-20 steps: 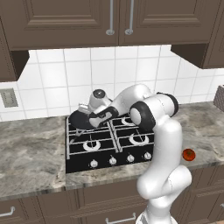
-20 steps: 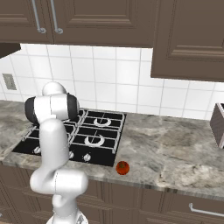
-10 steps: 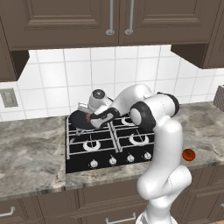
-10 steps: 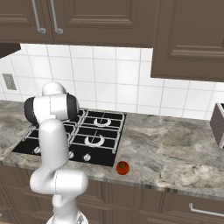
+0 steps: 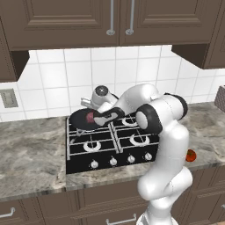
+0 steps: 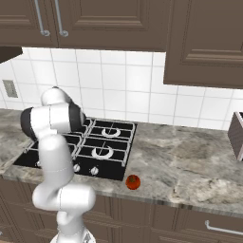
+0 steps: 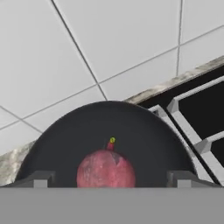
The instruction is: Place the pan on the rear left burner on the stove. Then place the tomato and the onion in the pan and turn on the rear left burner.
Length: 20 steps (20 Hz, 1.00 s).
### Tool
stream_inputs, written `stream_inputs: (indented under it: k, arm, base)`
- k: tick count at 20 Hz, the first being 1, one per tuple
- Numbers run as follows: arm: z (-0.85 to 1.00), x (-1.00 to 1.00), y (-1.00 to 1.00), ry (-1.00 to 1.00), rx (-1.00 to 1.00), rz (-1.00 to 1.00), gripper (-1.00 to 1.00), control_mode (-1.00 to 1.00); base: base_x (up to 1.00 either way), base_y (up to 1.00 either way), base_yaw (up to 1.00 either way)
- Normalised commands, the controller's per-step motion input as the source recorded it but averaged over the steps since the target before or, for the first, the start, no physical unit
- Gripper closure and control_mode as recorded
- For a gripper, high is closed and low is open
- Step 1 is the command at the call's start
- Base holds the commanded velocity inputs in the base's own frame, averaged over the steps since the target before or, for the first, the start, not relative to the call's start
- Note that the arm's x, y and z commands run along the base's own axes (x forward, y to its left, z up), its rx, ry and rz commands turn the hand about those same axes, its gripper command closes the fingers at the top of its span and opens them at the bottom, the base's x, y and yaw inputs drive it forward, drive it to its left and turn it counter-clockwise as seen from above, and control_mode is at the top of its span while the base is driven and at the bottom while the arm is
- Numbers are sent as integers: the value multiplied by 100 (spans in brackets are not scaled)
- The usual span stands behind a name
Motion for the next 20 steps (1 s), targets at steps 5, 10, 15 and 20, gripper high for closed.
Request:
stream_inputs:
  k: [5,10,15,20]
  arm:
    - [7,-39,-47,2,0,-1,-100,-100]
    - [15,-38,-67,11,4,0,-100,-100]
    - [30,-30,-67,14,5,0,-100,-100]
    - [34,-14,-61,15,4,0,-100,-100]
  base:
    - [0,0,0]
    - [0,0,0]
    - [0,0,0]
    - [0,0,0]
